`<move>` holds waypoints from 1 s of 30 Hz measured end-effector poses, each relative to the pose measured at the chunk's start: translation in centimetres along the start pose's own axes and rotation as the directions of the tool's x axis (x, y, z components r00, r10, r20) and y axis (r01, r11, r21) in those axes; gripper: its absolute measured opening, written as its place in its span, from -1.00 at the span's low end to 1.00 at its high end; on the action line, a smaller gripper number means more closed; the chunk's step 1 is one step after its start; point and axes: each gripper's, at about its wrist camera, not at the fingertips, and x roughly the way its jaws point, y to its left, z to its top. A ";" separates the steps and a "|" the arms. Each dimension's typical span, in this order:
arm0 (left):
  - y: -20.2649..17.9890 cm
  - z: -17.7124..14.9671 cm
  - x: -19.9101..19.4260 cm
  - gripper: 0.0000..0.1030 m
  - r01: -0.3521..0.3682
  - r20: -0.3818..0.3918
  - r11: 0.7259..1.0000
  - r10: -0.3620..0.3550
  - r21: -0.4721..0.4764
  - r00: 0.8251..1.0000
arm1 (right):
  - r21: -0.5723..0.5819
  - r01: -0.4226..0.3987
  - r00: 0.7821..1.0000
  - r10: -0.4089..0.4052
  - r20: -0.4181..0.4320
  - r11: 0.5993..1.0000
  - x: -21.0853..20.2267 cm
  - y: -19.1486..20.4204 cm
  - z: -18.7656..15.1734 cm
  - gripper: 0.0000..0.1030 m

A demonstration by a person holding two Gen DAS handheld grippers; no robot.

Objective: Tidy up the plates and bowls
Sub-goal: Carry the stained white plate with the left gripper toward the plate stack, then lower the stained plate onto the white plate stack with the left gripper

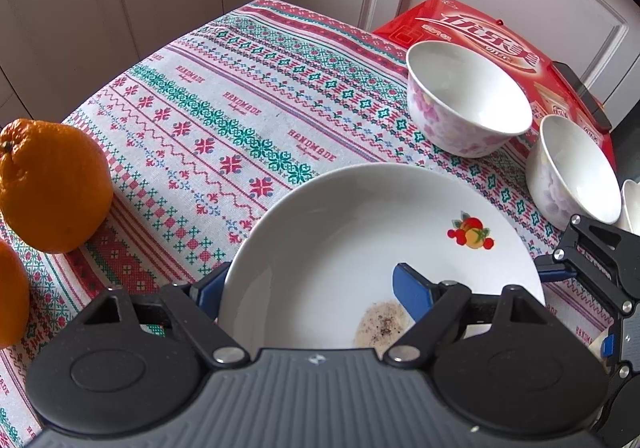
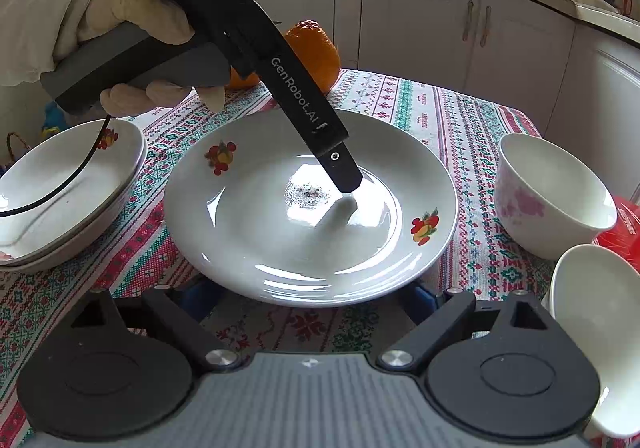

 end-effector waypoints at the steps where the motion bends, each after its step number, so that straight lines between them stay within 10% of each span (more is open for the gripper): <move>1: 0.0 -0.1 -0.1 0.63 0.002 0.000 1.000 -0.002 -0.005 1.000 | -0.001 -0.003 1.000 0.003 0.000 1.000 0.0 0.0 0.0 0.85; 30: -5.5 -6.3 -11.0 0.63 -0.061 0.128 0.995 0.071 -0.075 0.989 | -0.140 -0.094 0.994 0.101 0.047 0.986 -8.2 3.7 0.0 0.85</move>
